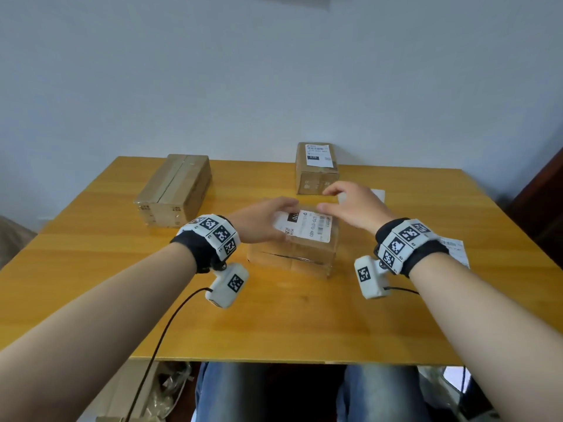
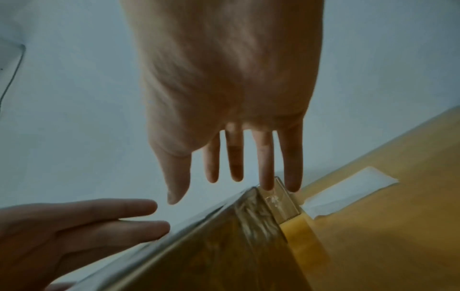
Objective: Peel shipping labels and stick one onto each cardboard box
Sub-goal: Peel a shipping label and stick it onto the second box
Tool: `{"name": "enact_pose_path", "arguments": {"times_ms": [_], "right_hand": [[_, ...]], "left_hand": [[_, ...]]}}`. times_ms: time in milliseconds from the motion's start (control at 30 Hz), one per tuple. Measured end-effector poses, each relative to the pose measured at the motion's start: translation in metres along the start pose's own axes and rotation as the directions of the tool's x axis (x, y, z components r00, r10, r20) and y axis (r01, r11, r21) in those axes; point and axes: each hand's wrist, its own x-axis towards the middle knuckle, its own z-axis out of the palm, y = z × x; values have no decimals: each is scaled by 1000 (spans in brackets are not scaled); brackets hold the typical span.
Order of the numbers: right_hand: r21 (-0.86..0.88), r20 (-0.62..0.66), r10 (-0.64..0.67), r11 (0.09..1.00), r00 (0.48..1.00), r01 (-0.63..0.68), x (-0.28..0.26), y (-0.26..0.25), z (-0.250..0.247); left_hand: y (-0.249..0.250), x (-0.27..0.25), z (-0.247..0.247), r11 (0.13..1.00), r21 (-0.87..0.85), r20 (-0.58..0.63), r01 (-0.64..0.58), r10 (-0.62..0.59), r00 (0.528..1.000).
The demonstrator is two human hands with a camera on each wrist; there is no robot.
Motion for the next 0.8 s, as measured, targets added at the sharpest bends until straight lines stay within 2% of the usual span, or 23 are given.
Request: {"name": "enact_pose_path", "arguments": {"times_ms": [67,133,200,267,400,467,533,600,733,800], "right_hand": [[22,107,-13,1000,994,11,-1,-1,3],[14,170,58,998,984,-61,-2,-3,3],[-15,202,127,992,971,-127,-6,-5,3],[-26,261,157,988,953,-156,-10,-7,1],[18,369,175,981,913,-195,-12,-5,3],[10,445,184,977,876,-211,-13,-7,2],[-22,509,210,973,835,-232,-16,-14,4],[-23,538,223,968,813,-250,-19,-16,5],[-25,546,230,966,806,-258,-22,-21,7],[-17,548,227,965,805,-261,-23,-21,7]], "left_hand": [[-4,4,-3,998,-26,38,-54,54,998],[-6,9,-7,996,-33,11,-81,81,997],[-10,14,-10,998,6,-103,-57,58,993],[-15,16,-9,999,28,-249,15,-8,968],[-23,20,-1,964,233,-479,129,-1,878],[-19,26,3,957,247,-547,155,5,837],[-13,32,7,957,252,-571,141,29,821],[-7,42,12,943,310,-549,119,75,833],[4,58,19,921,348,-489,178,16,872],[10,65,21,934,314,-451,168,-9,893]]}}
